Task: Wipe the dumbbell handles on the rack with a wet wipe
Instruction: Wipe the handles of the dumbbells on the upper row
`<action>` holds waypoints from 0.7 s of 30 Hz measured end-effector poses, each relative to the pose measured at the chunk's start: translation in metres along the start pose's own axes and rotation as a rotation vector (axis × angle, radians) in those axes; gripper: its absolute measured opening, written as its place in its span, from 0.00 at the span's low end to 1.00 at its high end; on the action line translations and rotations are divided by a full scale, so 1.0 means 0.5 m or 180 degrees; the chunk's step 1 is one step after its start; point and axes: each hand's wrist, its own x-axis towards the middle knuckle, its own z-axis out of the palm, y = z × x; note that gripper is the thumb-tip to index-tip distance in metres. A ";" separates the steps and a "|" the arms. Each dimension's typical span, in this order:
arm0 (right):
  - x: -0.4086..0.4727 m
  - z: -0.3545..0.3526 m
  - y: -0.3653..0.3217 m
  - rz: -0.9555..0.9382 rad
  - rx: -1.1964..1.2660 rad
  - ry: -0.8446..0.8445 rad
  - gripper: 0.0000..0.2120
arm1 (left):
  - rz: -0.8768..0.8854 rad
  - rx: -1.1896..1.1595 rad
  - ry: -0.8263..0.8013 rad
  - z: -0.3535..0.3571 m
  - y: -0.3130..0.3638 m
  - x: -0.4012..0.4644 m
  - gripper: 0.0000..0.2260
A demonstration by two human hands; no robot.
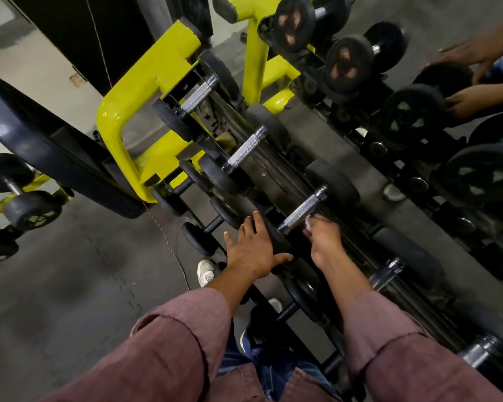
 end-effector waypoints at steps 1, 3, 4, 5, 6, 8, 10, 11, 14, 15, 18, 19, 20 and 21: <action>-0.008 -0.002 0.014 0.0027 -0.0303 -0.0192 0.14 | 0.0002 -0.0005 0.0000 0.000 0.000 0.000 0.59; -0.022 -0.005 0.035 0.0036 -0.0840 -0.0493 0.14 | 0.0008 -0.0007 0.0018 0.001 -0.001 0.001 0.59; -0.024 -0.005 0.040 0.0009 -0.1032 -0.0559 0.14 | 0.0009 -0.0011 0.0025 0.002 -0.001 0.002 0.59; -0.025 -0.005 0.042 -0.0043 -0.1187 -0.0580 0.13 | 0.0008 -0.0018 0.0027 0.003 -0.001 0.002 0.59; -0.025 -0.004 0.040 -0.0123 -0.1385 -0.0583 0.12 | 0.0007 -0.0023 0.0033 0.003 -0.002 0.003 0.59; -0.023 -0.008 0.032 -0.0402 -0.2062 -0.0588 0.08 | 0.0007 -0.0027 0.0036 0.003 -0.002 0.004 0.59; -0.032 -0.020 0.014 -0.0738 -0.2954 -0.0581 0.10 | 0.0009 -0.0023 0.0044 0.004 -0.002 0.004 0.59; -0.040 -0.024 0.003 -0.0881 -0.3297 -0.0582 0.10 | 0.0011 -0.0026 0.0047 0.003 -0.002 0.004 0.59; -0.055 -0.032 -0.023 -0.1398 -0.3584 -0.0717 0.07 | 0.0024 -0.0015 0.0069 0.003 -0.001 0.003 0.58; -0.061 -0.029 -0.027 -0.1669 -0.3571 -0.0779 0.06 | 0.0026 -0.0021 0.0079 0.004 -0.001 0.003 0.58; -0.050 -0.018 -0.016 -0.2851 -0.3778 -0.0944 0.09 | 0.0032 -0.0029 0.0130 0.008 -0.003 0.006 0.57; -0.042 -0.013 -0.011 -0.3232 -0.4121 -0.0985 0.09 | 0.0042 -0.0028 0.0135 0.010 -0.004 0.007 0.57; -0.035 -0.009 -0.008 -0.3517 -0.4518 -0.0991 0.10 | 0.0052 -0.0035 0.0129 0.011 -0.005 0.007 0.57; -0.028 -0.005 -0.007 -0.3730 -0.4812 -0.1000 0.11 | 0.0061 -0.0040 0.0126 0.012 -0.005 0.007 0.57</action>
